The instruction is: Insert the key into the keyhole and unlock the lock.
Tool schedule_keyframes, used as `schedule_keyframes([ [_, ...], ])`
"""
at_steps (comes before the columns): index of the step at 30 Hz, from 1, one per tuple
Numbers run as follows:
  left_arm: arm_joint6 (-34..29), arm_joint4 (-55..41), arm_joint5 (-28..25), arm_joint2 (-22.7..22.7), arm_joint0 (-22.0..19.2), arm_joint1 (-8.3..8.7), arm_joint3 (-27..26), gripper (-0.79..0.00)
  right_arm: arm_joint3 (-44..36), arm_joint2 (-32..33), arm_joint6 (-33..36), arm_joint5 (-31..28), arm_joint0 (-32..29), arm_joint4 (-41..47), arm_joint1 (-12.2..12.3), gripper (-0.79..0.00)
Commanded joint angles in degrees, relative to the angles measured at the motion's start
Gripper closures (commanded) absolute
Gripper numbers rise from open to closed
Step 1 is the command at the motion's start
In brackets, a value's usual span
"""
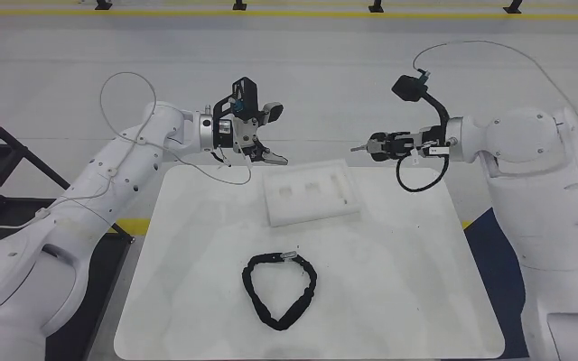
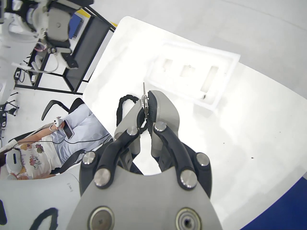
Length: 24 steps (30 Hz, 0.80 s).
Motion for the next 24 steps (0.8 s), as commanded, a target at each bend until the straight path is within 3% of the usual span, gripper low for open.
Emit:
schedule_keyframes([
  [1,0.0,0.0,0.0,0.0,0.0,0.0,0.0,-0.785,-1.2,2.7,0.4,-1.0,-1.7,2.6,0.5,0.0],
  [10,0.0,0.0,0.0,0.0,0.0,0.0,0.0,-0.785,-8.5,11.6,-0.9,-1.4,-7.3,3.9,2.8,0.0],
  [24,0.0,0.0,0.0,0.0,0.0,0.0,0.0,-0.785,-10.1,12.3,0.3,-1.1,-8.9,6.1,3.6,0.0],
])
